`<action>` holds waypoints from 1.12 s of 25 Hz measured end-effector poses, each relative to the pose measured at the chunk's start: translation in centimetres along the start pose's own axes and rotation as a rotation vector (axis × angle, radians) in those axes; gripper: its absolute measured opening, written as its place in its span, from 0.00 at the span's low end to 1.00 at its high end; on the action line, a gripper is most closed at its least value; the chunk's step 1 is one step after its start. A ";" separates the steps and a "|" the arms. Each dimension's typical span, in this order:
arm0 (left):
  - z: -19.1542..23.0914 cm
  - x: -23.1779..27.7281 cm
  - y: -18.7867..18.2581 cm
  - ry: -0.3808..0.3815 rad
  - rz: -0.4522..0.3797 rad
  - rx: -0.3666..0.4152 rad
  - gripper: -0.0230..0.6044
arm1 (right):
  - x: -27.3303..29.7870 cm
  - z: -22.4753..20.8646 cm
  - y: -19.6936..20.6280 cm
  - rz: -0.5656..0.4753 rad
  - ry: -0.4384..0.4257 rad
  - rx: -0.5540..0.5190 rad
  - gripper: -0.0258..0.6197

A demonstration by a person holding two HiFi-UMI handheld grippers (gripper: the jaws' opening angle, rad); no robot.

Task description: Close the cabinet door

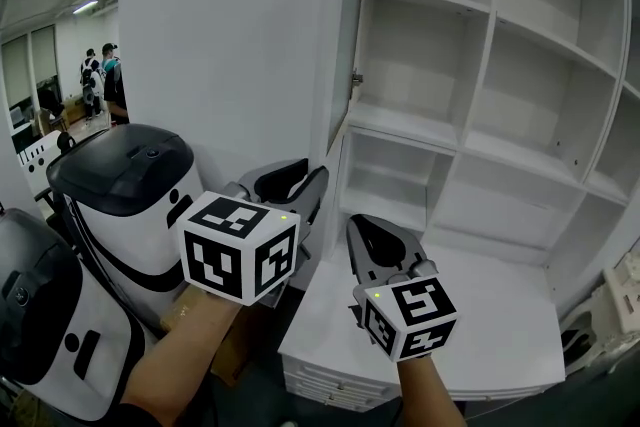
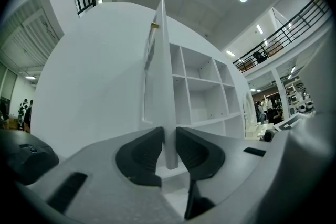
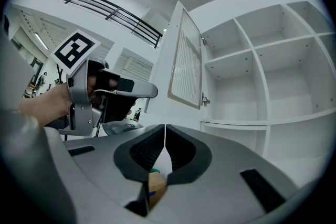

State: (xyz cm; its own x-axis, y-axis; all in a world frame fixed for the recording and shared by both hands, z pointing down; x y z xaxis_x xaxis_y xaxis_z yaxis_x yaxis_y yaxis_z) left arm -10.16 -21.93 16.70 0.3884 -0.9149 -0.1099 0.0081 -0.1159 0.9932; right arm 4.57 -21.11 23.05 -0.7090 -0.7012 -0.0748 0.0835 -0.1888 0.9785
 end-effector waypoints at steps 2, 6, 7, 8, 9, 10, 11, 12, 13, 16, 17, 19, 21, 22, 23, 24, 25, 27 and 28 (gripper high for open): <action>-0.3 0.2 -0.1 0.010 0.003 0.000 0.18 | -0.1 -0.2 -0.2 -0.009 0.006 -0.007 0.07; -1.0 0.4 -0.1 0.023 0.001 0.003 0.19 | -0.2 -0.3 -0.5 -0.013 0.007 -0.023 0.07; -1.1 0.4 0.0 0.028 0.002 0.001 0.19 | -0.1 -0.3 -0.6 -0.014 0.006 -0.026 0.07; -1.2 0.5 0.0 0.033 0.003 0.001 0.19 | -0.1 -0.3 -0.6 -0.015 0.004 -0.029 0.07; -1.4 0.6 -0.1 0.040 0.005 0.002 0.19 | -0.1 -0.3 -0.7 -0.018 0.002 -0.030 0.07; -1.5 0.7 -0.1 0.046 0.007 0.004 0.19 | -0.1 -0.2 -0.8 -0.020 -0.002 -0.031 0.07; -1.7 0.8 -0.1 0.051 0.009 0.006 0.19 | -0.1 -0.2 -0.9 -0.021 -0.007 -0.032 0.07; -1.8 0.9 -0.1 0.057 0.009 0.006 0.19 | -0.1 -0.2 -1.0 -0.022 -0.010 -0.034 0.07; -2.0 0.9 -0.1 0.063 0.009 0.004 0.19 | -0.1 -0.1 -1.1 -0.023 -0.013 -0.037 0.07; -2.4 1.1 -0.1 0.084 0.009 0.003 0.20 | -0.1 0.1 -1.4 -0.030 -0.014 -0.041 0.07; -2.5 1.2 -0.1 0.092 0.010 0.006 0.20 | -0.1 0.1 -1.5 -0.032 -0.011 -0.043 0.08; -2.9 1.5 -0.1 0.112 0.012 0.012 0.20 | -0.1 -0.1 -1.7 -0.029 -0.005 -0.047 0.10; -3.2 1.8 -0.1 0.132 0.012 0.010 0.21 | 0.1 -0.3 -1.7 -0.017 -0.006 -0.048 0.21; -3.4 1.9 -0.1 0.142 0.011 0.008 0.21 | 0.2 -0.5 -1.8 -0.012 -0.004 -0.050 0.22; -3.5 2.0 -0.1 0.152 0.009 0.006 0.21 | 0.4 -0.6 -1.9 -0.010 0.000 -0.052 0.22; -3.7 2.2 -0.1 0.161 0.008 0.007 0.21 | 0.5 -0.8 -2.0 -0.008 0.007 -0.054 0.22; -3.8 2.3 -0.1 0.172 0.008 0.009 0.21 | 0.6 -0.9 -2.1 -0.005 0.015 -0.057 0.22; -4.2 2.6 -0.1 0.201 0.010 0.013 0.22 | 0.8 -1.0 -2.4 -0.001 0.038 -0.066 0.22; -4.4 2.7 -0.1 0.219 0.010 0.012 0.22 | 0.9 -1.1 -2.5 -0.001 0.058 -0.075 0.22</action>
State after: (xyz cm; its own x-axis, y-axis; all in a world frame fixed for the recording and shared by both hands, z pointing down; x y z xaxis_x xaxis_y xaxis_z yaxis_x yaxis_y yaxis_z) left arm -5.05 -22.70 16.49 0.5796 -0.8102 -0.0877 -0.0077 -0.1131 0.9936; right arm 4.52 -21.98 20.34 -0.6676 -0.7392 -0.0888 0.1363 -0.2387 0.9615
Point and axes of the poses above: the fingertips, and each gripper's own axes: x forward along the fingers, z to its left, y out of its underside, the point moved 8 cm from there along -x, backward along the fingers, and after that the axes turned 6 degrees about -y, right-handed, at the moved point
